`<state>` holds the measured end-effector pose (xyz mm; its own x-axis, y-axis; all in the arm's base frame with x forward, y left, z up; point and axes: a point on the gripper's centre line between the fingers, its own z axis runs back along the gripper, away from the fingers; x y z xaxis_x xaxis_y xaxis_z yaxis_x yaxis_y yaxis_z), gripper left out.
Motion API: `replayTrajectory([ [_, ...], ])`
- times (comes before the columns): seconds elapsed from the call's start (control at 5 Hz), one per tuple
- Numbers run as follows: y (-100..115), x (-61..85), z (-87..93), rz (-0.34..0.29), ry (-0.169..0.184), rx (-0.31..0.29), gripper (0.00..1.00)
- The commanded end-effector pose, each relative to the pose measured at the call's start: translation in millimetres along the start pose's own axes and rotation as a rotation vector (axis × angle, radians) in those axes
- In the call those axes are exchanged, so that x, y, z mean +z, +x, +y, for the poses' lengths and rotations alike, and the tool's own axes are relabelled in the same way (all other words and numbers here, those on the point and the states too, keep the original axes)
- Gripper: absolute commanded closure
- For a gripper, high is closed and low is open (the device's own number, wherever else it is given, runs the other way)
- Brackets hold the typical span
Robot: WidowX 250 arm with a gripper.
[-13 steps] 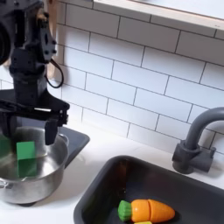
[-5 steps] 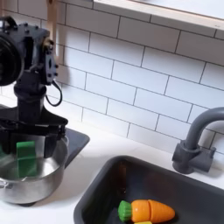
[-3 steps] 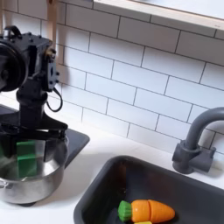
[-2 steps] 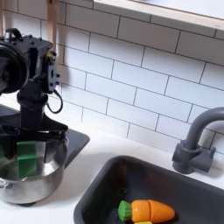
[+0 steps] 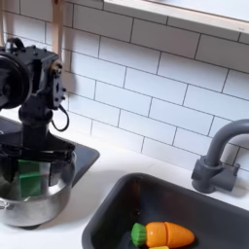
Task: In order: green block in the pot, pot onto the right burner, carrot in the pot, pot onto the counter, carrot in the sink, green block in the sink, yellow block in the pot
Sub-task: 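Take the green block out of the pot and put it in the sink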
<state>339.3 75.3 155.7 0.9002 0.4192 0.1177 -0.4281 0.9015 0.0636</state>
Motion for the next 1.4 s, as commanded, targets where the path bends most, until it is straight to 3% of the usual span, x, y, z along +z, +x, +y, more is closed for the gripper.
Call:
replayTrajectory([
  [0.0,-0.4,-1.7,5.4,0.006,0.003,0.022,1.00],
  [0.2,-3.4,-1.3,4.4,0.007,0.002,0.020,1.00],
  [0.6,-1.0,13.4,2.6,-0.025,-0.005,-0.002,1.00],
  [1.0,-2.7,42.3,2.6,-0.095,-0.024,-0.011,1.00],
  [1.2,-7.3,54.6,-3.8,-0.122,-0.039,-0.057,1.00],
])
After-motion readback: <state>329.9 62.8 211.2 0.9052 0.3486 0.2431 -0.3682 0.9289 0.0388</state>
